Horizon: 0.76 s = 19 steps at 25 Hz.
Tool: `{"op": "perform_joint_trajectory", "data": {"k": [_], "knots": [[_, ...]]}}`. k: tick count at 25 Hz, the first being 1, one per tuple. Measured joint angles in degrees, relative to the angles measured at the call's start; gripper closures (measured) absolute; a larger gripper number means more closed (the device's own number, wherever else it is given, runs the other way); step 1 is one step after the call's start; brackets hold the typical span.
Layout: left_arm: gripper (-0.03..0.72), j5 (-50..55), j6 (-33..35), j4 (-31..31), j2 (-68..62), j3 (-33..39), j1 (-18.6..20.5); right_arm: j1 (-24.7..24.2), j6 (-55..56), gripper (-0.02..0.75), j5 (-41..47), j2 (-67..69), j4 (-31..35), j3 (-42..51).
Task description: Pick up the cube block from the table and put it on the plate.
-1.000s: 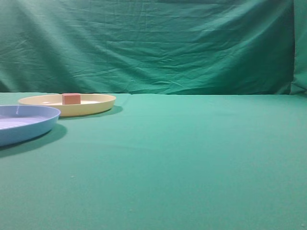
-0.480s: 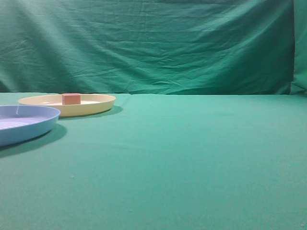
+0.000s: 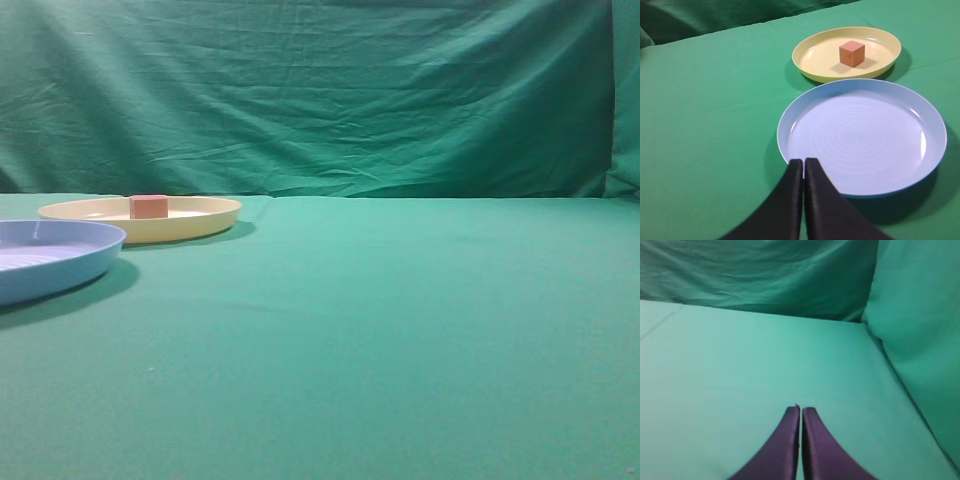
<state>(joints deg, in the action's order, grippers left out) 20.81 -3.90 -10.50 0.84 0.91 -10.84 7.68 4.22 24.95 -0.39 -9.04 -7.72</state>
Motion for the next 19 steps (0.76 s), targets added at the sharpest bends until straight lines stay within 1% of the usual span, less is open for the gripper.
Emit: {"op": "perform_joint_trajectory", "data": {"k": [3, 6, 19], "knots": [[0.688, 0.0, 0.0, 0.0, 0.0, 0.0, 0.0, -1.37, -0.05, 0.738, -2.4, -0.24, -0.02, 5.5], [0.688, 0.0, 0.0, 0.0, 0.0, 0.0, 0.0, -1.51, -0.05, 0.738, -2.85, -0.24, -0.12, 8.88], [0.688, 0.0, 0.0, 0.0, 0.0, 0.0, 0.0, -1.51, -0.14, 0.738, -3.06, -0.24, -0.12, 9.23]]}}
